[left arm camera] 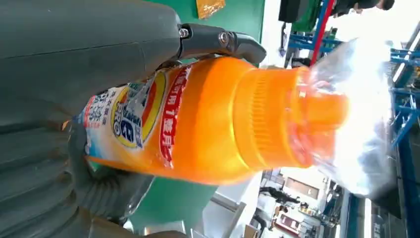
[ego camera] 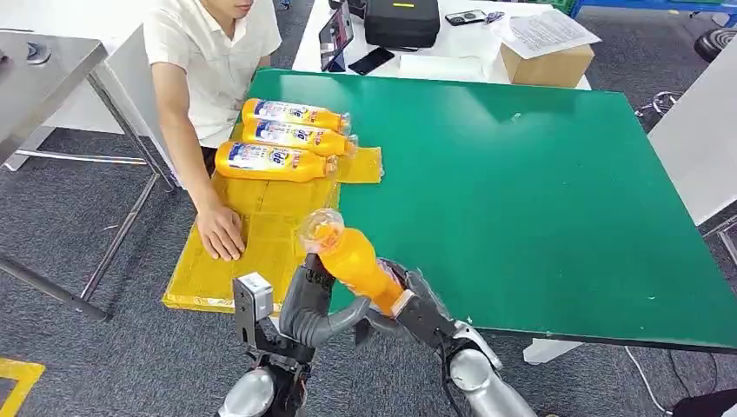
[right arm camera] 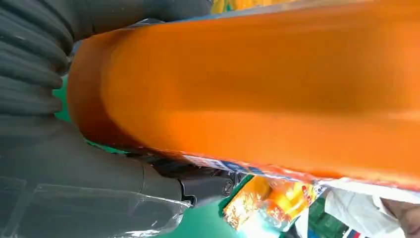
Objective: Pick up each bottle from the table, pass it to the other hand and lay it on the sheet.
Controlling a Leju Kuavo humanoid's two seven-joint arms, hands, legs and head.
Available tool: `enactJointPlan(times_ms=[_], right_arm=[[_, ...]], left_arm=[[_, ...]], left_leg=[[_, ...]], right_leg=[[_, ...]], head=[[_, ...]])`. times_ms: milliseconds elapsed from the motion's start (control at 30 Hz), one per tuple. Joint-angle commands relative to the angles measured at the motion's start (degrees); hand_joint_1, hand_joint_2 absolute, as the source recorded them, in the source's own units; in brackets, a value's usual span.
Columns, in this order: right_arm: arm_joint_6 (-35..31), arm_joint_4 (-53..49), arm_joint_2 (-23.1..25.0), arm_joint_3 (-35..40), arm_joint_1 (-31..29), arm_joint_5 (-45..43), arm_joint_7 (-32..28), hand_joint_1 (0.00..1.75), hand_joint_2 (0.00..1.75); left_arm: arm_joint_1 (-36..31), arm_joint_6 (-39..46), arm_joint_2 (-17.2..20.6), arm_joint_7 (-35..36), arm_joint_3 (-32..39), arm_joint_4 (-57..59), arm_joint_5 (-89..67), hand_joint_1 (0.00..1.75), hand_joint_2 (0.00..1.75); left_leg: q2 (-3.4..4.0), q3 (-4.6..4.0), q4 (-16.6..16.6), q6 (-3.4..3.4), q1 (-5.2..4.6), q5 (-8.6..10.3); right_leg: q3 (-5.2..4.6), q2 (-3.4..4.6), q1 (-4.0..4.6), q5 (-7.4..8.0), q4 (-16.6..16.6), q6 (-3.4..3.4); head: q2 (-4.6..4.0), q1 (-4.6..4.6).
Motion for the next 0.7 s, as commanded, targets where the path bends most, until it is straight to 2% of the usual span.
enactJointPlan(times_ms=[33, 300, 400, 600, 633, 667, 700], right_arm=[[-2.8, 6.3, 0.7, 4.6, -5.3, 4.5, 2.0, 1.75, 1.75], [-5.0, 4.5, 0.7, 8.6, -7.1, 8.5, 3.9, 1.75, 1.75], [-5.1, 3.6, 0.8, 9.5, -7.5, 8.7, 4.0, 1.75, 1.75], [-4.5, 3.1, 1.6, 10.7, -7.5, 7.4, 2.5, 1.75, 1.75], [-3.7, 2.6, 1.5, 10.6, -7.0, 5.2, 0.3, 1.75, 1.75], [-3.5, 2.6, 1.4, 10.9, -6.5, 4.8, -0.1, 1.75, 1.75], [-3.6, 2.5, 1.3, 11.1, -6.1, 4.8, -0.4, 1.75, 1.75]], left_arm=[[-2.5, 3.1, -0.2, 2.0, -0.2, 6.0, 0.6, 0.00, 1.75], [-7.3, 6.1, -1.2, 3.7, -0.3, 15.1, -3.1, 0.00, 1.75], [-8.3, 4.7, -2.3, 3.6, 0.4, 17.8, -1.6, 0.00, 1.75], [-9.3, 2.4, -2.6, 3.1, 2.0, 17.0, 1.6, 0.00, 1.75], [-9.1, 0.9, -2.8, 2.7, 3.0, 15.7, 3.9, 0.00, 1.75], [-8.9, 0.1, -2.6, 1.5, 3.8, 13.8, 5.2, 1.01, 1.75], [-8.7, -0.2, -2.6, 0.5, 4.4, 12.4, 5.7, 1.75, 1.75]], left_leg=[[0.10, 0.12, 0.0, -0.08, 0.02, -0.01], [0.09, 0.15, -0.1, -0.09, 0.02, -0.01], [0.03, 0.14, 0.0, -0.09, 0.02, -0.01], [0.15, 0.15, 0.0, -0.12, 0.04, -0.05], [0.09, 0.06, 0.0, -0.09, 0.03, -0.01], [0.13, 0.19, 0.0, -0.15, 0.05, -0.07], [0.08, 0.10, 0.0, -0.11, 0.06, -0.04]], right_leg=[[0.08, 0.12, 0.02, 0.01, 0.0, -0.08], [0.11, 0.11, 0.02, 0.01, 0.0, -0.10], [0.12, 0.05, 0.02, -0.01, 0.0, -0.09], [0.10, 0.17, 0.03, -0.01, 0.0, -0.12], [0.04, 0.10, 0.03, 0.01, 0.0, -0.08], [0.14, 0.16, 0.04, -0.03, 0.0, -0.15], [0.07, 0.10, 0.06, -0.01, 0.0, -0.11]], head=[[0.00, 0.00], [0.00, 0.00], [0.00, 0.00], [0.00, 0.02], [0.00, 0.02], [0.00, 0.00], [0.00, 0.02]])
